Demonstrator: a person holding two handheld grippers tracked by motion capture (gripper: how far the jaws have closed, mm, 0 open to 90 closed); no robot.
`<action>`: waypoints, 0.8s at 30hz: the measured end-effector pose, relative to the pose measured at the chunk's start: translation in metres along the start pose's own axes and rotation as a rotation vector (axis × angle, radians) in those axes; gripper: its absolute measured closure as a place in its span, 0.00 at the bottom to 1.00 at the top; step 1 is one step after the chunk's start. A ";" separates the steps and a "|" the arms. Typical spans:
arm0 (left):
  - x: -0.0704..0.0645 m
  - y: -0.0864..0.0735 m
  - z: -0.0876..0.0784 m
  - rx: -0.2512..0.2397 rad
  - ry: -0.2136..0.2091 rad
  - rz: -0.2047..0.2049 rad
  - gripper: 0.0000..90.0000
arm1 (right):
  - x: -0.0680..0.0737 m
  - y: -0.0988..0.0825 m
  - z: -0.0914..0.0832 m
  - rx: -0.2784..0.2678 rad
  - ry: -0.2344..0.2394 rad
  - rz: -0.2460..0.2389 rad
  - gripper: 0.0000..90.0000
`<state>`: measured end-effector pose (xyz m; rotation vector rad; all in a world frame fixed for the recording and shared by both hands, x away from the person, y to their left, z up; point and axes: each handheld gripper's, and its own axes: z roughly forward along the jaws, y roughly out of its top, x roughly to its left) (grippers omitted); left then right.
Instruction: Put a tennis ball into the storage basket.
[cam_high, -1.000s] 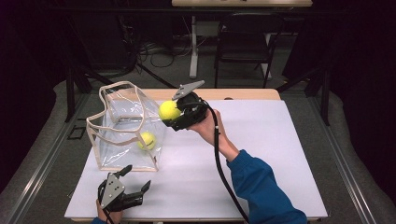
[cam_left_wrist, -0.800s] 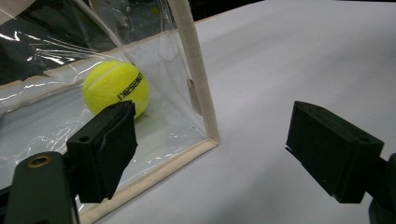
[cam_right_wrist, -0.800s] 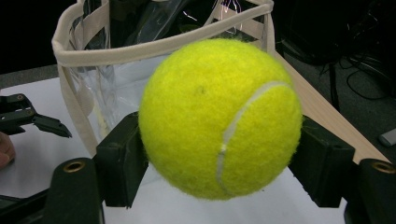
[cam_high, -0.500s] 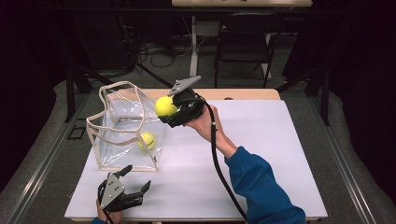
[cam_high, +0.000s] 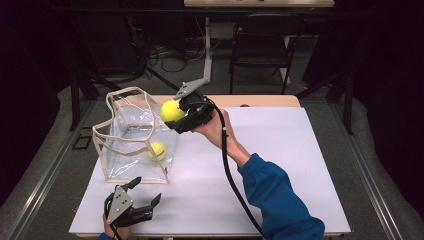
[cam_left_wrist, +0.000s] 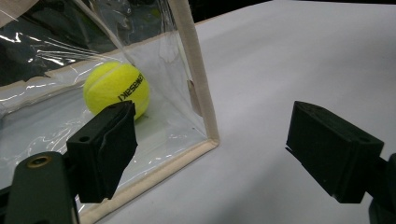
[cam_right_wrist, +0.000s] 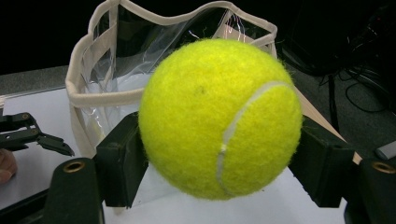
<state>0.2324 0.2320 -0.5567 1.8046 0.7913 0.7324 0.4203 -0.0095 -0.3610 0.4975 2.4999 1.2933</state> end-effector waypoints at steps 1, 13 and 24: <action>0.000 0.000 0.000 0.000 0.000 0.000 0.18 | 0.000 0.001 0.000 -0.002 -0.001 -0.001 0.29; 0.000 0.000 -0.001 -0.002 0.000 -0.001 0.18 | 0.000 0.011 0.001 0.008 0.000 -0.009 0.29; 0.000 0.000 -0.001 -0.003 0.002 -0.005 0.18 | 0.002 0.020 0.003 0.012 -0.001 -0.014 0.29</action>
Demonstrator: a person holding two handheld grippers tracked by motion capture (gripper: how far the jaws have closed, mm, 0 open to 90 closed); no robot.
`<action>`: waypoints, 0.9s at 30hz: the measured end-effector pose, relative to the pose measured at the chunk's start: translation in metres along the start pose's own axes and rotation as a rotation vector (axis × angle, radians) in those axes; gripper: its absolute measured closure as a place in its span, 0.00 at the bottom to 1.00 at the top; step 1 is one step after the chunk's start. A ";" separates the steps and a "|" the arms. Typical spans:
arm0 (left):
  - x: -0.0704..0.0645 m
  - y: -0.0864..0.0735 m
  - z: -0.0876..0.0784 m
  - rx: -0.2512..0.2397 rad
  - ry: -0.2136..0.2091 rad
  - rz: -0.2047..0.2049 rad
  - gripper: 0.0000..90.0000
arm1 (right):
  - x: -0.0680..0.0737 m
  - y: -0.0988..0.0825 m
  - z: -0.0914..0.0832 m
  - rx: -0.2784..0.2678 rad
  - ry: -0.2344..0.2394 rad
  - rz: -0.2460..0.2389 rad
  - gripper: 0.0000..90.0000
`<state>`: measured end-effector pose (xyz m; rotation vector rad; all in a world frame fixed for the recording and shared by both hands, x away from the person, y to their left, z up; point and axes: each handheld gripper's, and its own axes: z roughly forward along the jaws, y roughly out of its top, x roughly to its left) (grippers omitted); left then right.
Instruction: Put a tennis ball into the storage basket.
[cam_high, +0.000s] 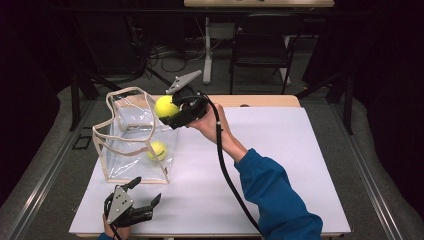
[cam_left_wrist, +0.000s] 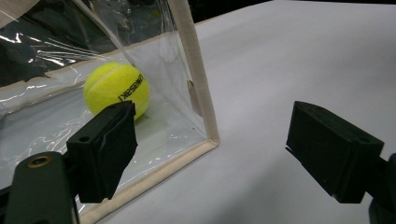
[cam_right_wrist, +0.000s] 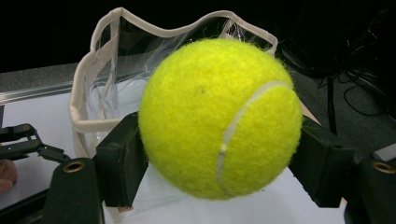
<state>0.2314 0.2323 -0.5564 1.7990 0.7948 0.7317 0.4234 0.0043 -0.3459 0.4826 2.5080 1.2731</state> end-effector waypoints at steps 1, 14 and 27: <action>0.000 0.000 0.000 0.000 -0.001 0.003 0.18 | 0.000 0.001 0.000 -0.002 0.001 -0.002 0.29; 0.000 0.000 0.000 0.001 -0.003 0.005 0.18 | 0.004 0.011 -0.004 -0.016 -0.006 -0.024 0.29; 0.000 0.000 0.000 -0.001 -0.004 0.003 0.18 | 0.011 0.023 -0.002 -0.025 -0.004 -0.046 0.29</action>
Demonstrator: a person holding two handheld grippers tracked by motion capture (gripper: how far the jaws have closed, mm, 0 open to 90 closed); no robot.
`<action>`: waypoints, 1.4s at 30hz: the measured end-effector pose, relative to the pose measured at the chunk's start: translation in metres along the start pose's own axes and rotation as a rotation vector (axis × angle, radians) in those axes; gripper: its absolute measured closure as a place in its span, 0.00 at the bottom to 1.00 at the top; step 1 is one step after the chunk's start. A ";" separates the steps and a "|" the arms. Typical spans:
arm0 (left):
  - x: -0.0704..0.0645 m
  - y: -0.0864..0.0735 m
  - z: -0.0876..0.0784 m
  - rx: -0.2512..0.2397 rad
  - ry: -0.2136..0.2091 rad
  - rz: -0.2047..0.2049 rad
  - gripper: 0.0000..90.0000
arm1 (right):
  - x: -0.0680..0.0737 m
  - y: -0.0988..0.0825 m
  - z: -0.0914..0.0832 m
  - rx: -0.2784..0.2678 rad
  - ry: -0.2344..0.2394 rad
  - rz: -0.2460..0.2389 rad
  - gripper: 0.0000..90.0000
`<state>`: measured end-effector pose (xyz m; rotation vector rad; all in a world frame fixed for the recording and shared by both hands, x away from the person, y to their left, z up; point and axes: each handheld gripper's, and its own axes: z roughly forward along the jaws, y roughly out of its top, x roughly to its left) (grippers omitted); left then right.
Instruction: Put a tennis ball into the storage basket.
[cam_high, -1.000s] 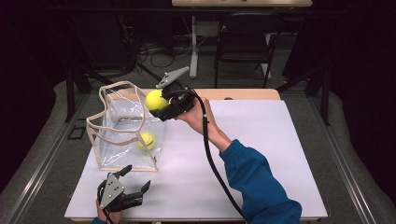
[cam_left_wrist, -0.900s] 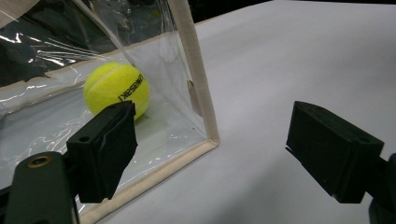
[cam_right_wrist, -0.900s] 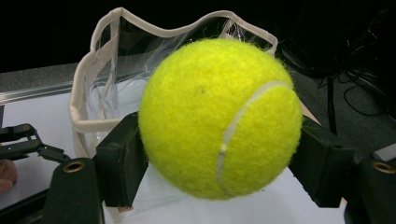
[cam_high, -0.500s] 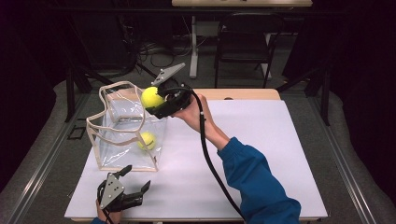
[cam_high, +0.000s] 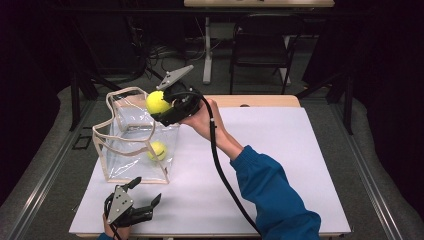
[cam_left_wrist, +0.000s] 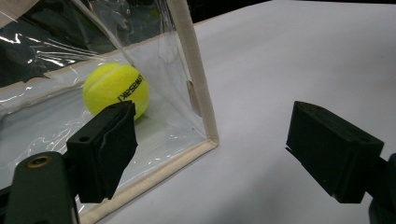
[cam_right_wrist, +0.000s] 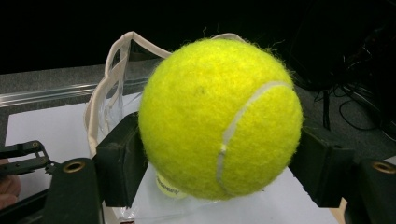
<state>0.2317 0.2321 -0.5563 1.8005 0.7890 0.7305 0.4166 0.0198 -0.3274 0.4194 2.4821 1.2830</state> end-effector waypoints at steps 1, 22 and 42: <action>0.000 0.000 0.000 0.001 0.000 0.001 0.18 | 0.001 0.001 0.000 -0.003 0.002 0.000 0.29; 0.000 0.000 0.000 -0.001 0.001 -0.001 0.18 | 0.007 0.011 0.008 -0.017 0.013 -0.019 0.29; 0.001 0.000 0.000 0.001 0.002 0.001 0.18 | 0.014 0.018 0.018 -0.020 0.028 -0.029 0.29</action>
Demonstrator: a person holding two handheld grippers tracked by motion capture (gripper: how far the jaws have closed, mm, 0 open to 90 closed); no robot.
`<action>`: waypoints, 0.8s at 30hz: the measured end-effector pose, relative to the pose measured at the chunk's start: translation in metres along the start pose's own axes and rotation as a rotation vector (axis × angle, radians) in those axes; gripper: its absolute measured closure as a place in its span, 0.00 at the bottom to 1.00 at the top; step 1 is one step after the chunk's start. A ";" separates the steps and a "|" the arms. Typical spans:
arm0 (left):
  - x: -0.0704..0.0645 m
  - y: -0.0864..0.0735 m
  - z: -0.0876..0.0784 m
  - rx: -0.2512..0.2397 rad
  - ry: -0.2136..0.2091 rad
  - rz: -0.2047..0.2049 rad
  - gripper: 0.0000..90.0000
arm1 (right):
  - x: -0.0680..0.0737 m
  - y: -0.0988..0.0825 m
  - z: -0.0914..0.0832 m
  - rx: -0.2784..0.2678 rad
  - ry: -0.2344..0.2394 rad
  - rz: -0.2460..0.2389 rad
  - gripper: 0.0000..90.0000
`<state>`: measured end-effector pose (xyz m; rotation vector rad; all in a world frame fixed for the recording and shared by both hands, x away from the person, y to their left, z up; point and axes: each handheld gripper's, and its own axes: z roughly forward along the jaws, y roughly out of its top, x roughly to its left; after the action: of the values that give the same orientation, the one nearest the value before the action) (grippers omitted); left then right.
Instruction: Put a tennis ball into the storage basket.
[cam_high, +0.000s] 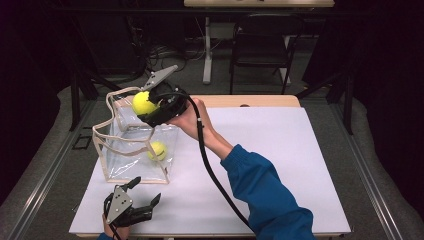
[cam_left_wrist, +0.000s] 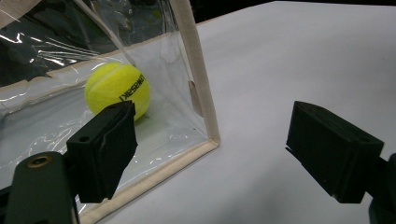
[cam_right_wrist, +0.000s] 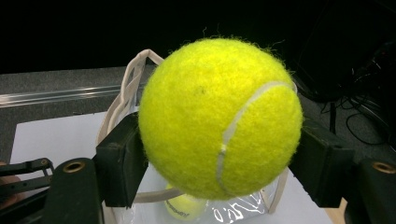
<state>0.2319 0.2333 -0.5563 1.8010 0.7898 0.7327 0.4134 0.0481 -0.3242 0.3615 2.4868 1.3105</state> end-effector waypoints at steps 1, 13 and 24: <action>0.000 0.000 0.000 0.000 0.000 0.000 0.18 | 0.000 0.000 0.001 -0.001 0.004 0.001 0.29; 0.000 0.000 -0.001 -0.003 -0.001 -0.001 0.18 | 0.005 0.002 0.012 0.005 0.021 -0.002 0.29; 0.000 0.000 -0.001 -0.005 -0.002 -0.003 0.18 | 0.008 0.001 0.022 0.027 0.034 0.004 0.29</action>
<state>0.2315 0.2337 -0.5560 1.7948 0.7888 0.7300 0.4147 0.0675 -0.3361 0.3536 2.5352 1.2956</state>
